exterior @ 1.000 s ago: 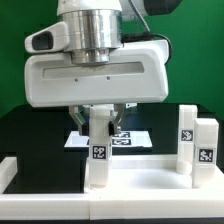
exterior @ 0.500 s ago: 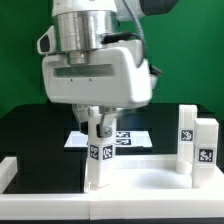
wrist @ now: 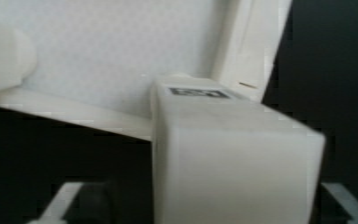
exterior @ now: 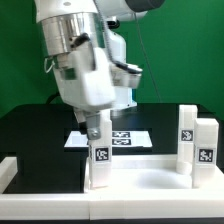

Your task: Assemble desk

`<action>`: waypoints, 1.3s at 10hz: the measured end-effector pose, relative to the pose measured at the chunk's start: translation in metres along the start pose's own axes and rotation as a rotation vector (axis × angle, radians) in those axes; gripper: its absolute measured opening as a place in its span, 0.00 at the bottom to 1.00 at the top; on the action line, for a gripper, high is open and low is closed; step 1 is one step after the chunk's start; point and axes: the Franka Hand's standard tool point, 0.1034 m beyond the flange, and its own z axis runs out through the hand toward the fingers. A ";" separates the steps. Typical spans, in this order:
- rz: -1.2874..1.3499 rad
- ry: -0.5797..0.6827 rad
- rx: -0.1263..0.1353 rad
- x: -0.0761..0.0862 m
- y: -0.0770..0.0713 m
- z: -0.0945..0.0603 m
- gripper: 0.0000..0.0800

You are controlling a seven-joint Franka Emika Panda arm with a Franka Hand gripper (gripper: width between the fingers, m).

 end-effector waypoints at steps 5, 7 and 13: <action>-0.608 -0.087 -0.039 -0.019 -0.002 0.012 0.81; -0.738 -0.087 -0.039 -0.018 -0.001 0.011 0.81; -1.108 -0.077 -0.078 -0.014 0.001 0.008 0.48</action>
Offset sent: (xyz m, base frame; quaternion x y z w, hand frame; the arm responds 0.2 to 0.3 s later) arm 0.0000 0.0000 0.0000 0.0000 0.0000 -0.1296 0.9916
